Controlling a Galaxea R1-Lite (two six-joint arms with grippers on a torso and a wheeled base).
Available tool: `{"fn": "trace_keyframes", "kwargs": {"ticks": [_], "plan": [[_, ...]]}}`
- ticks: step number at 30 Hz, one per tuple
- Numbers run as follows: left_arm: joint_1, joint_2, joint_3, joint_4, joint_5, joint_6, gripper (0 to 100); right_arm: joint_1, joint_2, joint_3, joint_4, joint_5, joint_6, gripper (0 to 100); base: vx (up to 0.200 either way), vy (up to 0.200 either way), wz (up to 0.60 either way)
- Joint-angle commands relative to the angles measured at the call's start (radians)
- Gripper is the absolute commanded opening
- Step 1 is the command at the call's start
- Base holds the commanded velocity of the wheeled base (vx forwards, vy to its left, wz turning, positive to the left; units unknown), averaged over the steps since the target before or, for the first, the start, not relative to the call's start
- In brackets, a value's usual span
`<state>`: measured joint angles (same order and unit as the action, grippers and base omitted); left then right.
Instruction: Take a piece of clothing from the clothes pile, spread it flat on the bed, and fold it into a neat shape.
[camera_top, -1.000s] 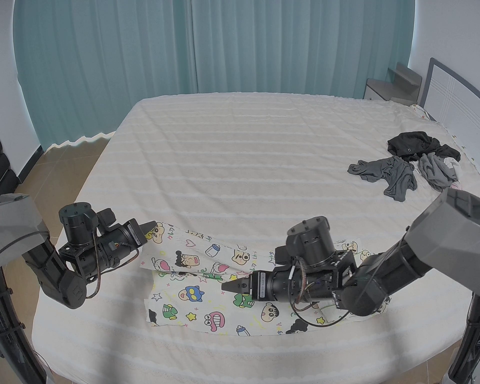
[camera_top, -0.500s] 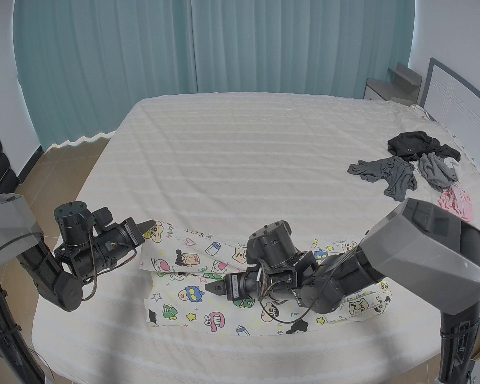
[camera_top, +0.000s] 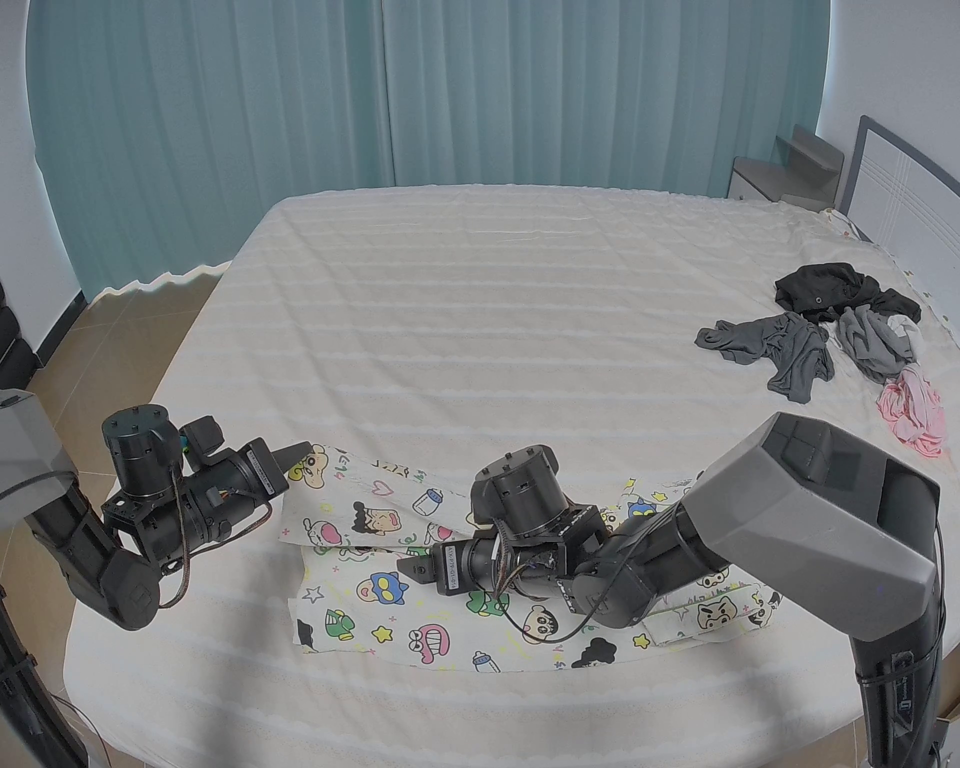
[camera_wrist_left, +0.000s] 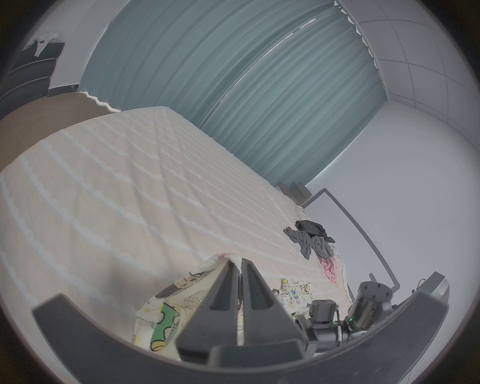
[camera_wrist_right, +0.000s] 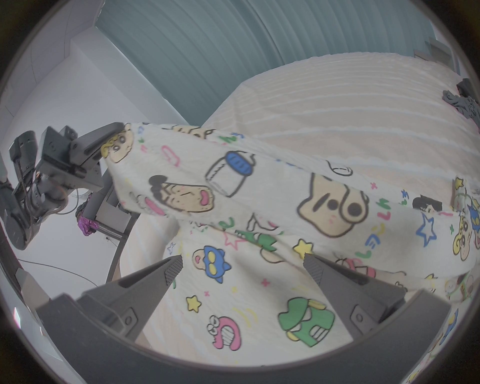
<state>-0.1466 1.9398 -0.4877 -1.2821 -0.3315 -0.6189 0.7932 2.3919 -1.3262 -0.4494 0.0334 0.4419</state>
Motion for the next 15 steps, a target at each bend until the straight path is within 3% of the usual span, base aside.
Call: {"fn": "trace_keyframes", "kwargs": {"ticks": [1,12,15], "plan": [[-0.002,-0.036,0.008,0.001,-0.003,-0.001,0,-0.017,0.009,0.015,-0.026,0.000,-0.002,100,0.000,0.000,0.00],[-0.008,-0.070,0.035,0.001,-0.004,-0.001,0,-0.048,0.072,0.001,-0.084,-0.003,-0.023,100,0.000,0.000,0.00],[-0.008,-0.068,0.038,0.001,-0.004,0.002,0,-0.048,0.104,-0.042,-0.107,-0.030,-0.026,100,0.000,0.000,0.00]]}}
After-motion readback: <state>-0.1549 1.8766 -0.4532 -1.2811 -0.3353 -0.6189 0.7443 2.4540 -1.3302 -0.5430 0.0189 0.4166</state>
